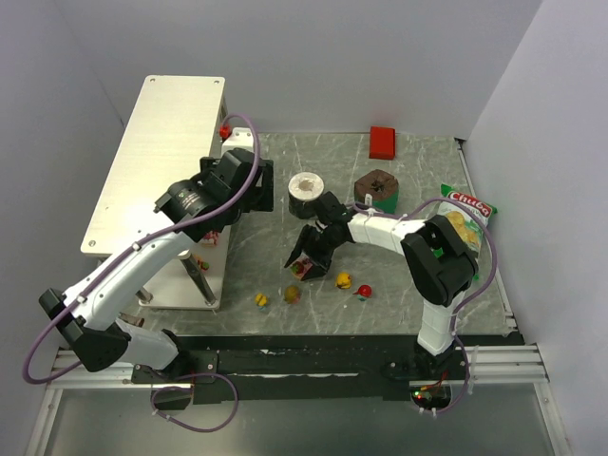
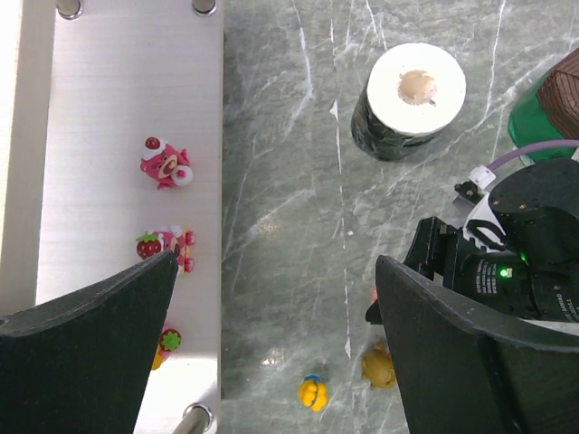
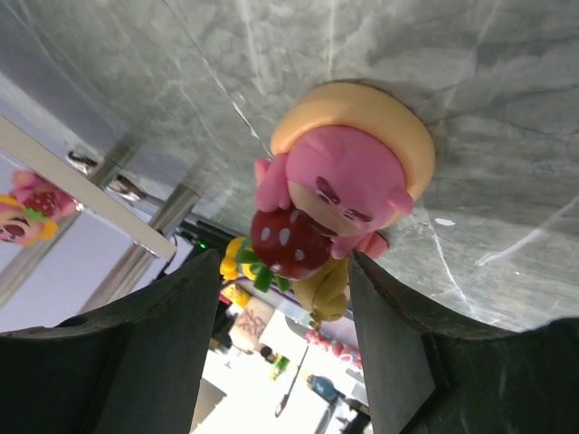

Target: Place and organize the plastic toys onto the shelf

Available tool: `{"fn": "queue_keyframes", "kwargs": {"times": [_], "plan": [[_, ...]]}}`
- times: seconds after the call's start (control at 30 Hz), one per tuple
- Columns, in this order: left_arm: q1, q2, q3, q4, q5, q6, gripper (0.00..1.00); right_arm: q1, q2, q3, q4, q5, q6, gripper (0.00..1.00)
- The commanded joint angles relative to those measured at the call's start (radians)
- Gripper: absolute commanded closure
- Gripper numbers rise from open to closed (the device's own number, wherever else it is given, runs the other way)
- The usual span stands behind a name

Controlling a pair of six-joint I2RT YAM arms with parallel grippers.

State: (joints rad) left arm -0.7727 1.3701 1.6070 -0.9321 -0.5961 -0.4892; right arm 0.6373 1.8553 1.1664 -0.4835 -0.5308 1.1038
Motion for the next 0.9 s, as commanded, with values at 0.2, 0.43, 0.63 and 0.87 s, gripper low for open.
{"fn": "queue_keyframes", "kwargs": {"times": [0.2, 0.43, 0.63, 0.87], "plan": [[0.023, -0.049, -0.009, 0.036, 0.015, 0.038, 0.04, 0.007, 0.054, 0.087, -0.021, 0.08, 0.056, 0.35], [0.038, -0.068, -0.032, 0.05, 0.032, 0.054, 0.03, 0.01, 0.065, 0.079, -0.017, 0.077, 0.059, 0.43], [0.052, -0.072, -0.041, 0.062, 0.045, 0.07, 0.04, 0.018, 0.081, 0.11, -0.023, 0.066, 0.025, 0.64], [0.065, -0.085, -0.048, 0.072, 0.058, 0.087, 0.04, 0.024, 0.114, 0.231, -0.13, 0.075, -0.216, 0.89]]}}
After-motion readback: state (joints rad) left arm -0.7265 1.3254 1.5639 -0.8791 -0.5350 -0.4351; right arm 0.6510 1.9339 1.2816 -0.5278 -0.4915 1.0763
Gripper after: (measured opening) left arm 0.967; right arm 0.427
